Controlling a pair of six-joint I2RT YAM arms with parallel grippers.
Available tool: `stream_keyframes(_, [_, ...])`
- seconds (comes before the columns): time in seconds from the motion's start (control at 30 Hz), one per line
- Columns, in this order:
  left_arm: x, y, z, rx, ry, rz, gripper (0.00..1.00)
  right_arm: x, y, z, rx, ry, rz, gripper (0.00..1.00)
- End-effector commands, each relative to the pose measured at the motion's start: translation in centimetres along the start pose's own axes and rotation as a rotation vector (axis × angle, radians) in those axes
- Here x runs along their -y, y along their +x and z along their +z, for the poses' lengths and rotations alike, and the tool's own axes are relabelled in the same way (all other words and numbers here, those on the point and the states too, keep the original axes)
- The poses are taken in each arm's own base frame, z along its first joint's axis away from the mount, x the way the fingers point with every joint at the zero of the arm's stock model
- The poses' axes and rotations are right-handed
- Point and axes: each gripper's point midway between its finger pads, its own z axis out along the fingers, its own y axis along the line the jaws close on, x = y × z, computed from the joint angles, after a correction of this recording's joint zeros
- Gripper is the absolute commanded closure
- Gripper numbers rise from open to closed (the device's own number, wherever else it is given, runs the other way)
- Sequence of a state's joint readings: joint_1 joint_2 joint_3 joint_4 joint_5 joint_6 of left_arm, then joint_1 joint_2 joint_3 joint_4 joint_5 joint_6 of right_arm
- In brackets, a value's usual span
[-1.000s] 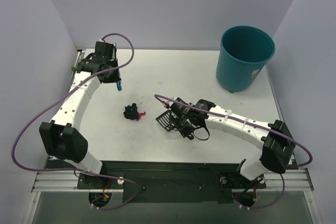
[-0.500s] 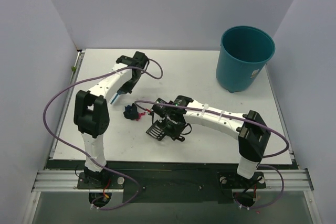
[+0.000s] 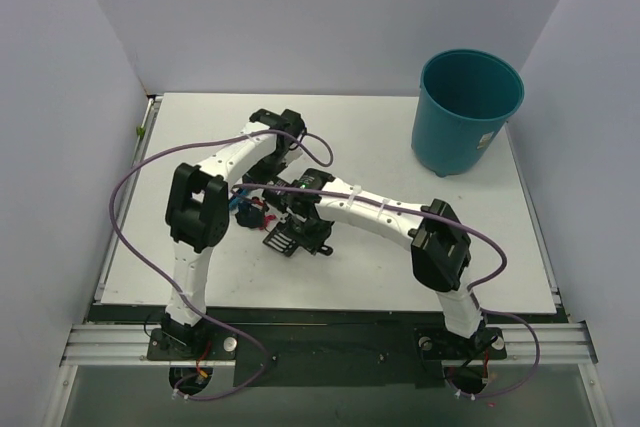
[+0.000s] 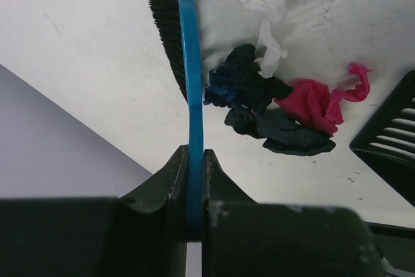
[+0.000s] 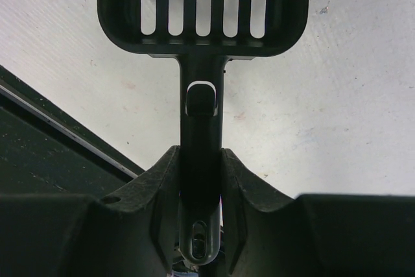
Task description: Sweep away the paper scraps from the table
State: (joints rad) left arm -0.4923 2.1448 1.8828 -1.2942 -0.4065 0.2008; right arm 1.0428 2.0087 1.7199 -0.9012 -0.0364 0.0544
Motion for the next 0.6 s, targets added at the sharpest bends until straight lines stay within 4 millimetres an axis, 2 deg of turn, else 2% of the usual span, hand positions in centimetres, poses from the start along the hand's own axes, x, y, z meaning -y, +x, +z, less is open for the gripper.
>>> stream_keyframes(0.0, [1.4, 0.6, 0.3, -0.043, 0.081, 0.027, 1.00, 0.6, 0.4, -0.9, -0.048, 0.029, -0.025, 1.00])
stream_keyframes(0.07, [2.5, 0.3, 0.0, -0.024, 0.149, 0.020, 1.00, 0.6, 0.0, -0.9, -0.047, 0.026, -0.025, 1.00])
stream_keyframes(0.17, [5.7, -1.4, -2.1, 0.062, 0.345, 0.016, 1.00, 0.5, -0.4, -0.7, -0.045, 0.029, -0.028, 1.00])
stream_keyframes(0.27, [6.7, -2.1, -3.8, 0.105, 0.394, -0.009, 1.00, 0.7, -0.7, -0.4, -0.048, 0.035, -0.027, 1.00])
stream_keyframes(0.33, [8.3, -2.1, -4.7, 0.116, 0.474, -0.017, 1.00, 0.6, -0.8, -0.3, -0.049, 0.035, -0.030, 1.00])
stream_keyframes(0.47, [9.9, -1.8, -5.6, 0.121, 0.544, -0.038, 1.00, 0.6, -1.0, -0.3, -0.040, 0.035, -0.029, 1.00])
stream_keyframes(0.57, [10.1, -1.9, -6.8, 0.149, 0.574, -0.067, 1.00, 1.2, -1.0, -0.3, -0.025, 0.068, -0.016, 1.00])
